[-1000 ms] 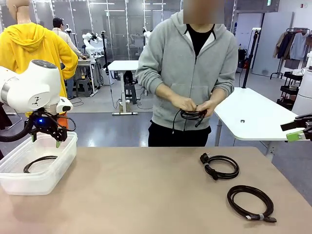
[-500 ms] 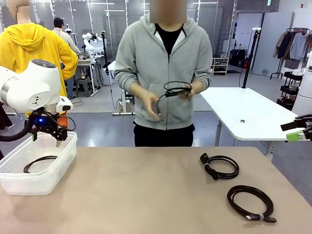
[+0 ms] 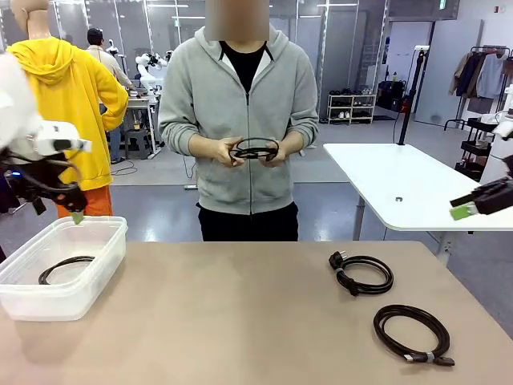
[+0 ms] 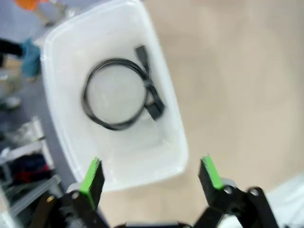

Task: Organize and store the cables.
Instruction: Place the Power Cable into the Organizing box.

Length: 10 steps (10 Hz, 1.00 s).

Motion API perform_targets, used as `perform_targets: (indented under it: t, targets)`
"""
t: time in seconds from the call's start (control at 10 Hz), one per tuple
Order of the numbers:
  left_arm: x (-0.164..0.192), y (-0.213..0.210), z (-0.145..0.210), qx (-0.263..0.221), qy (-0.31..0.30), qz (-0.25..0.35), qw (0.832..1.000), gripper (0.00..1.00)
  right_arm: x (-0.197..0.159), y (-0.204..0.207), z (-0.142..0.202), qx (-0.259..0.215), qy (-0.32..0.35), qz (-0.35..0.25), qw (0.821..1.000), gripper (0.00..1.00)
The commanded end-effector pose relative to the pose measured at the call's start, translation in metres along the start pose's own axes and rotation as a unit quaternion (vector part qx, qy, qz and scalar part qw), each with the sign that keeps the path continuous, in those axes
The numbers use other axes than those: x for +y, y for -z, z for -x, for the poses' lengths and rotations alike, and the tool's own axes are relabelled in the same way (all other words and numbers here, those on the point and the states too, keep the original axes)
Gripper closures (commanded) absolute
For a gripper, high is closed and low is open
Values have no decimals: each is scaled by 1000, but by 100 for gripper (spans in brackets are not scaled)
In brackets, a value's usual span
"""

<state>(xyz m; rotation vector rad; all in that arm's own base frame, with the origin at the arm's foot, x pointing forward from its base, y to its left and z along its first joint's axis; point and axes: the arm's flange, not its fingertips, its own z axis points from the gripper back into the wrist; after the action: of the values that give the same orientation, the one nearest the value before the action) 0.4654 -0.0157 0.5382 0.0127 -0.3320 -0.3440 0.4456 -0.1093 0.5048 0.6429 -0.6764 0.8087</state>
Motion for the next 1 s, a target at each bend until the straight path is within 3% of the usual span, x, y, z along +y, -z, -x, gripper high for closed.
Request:
perform_targets:
  t: [0.0, 0.5, 0.8, 0.9]
  targets:
    - [24, -31, 57, 19, 60, 87, 994, 0, -32, 33, -31, 60, 65, -15, 996, 0]
    - [30, -82, 155, -53, 154, 184, 969, 0, -71, 118, -81, 183, 140, 48, 972, 0]
    - [22, -85, 154, -64, 172, 197, 963, 0, -59, 144, -69, 246, 143, 110, 952, 0]
    - [26, -91, 160, -56, 152, 177, 971, 0, -55, 134, -68, 230, 151, 86, 958, 0]
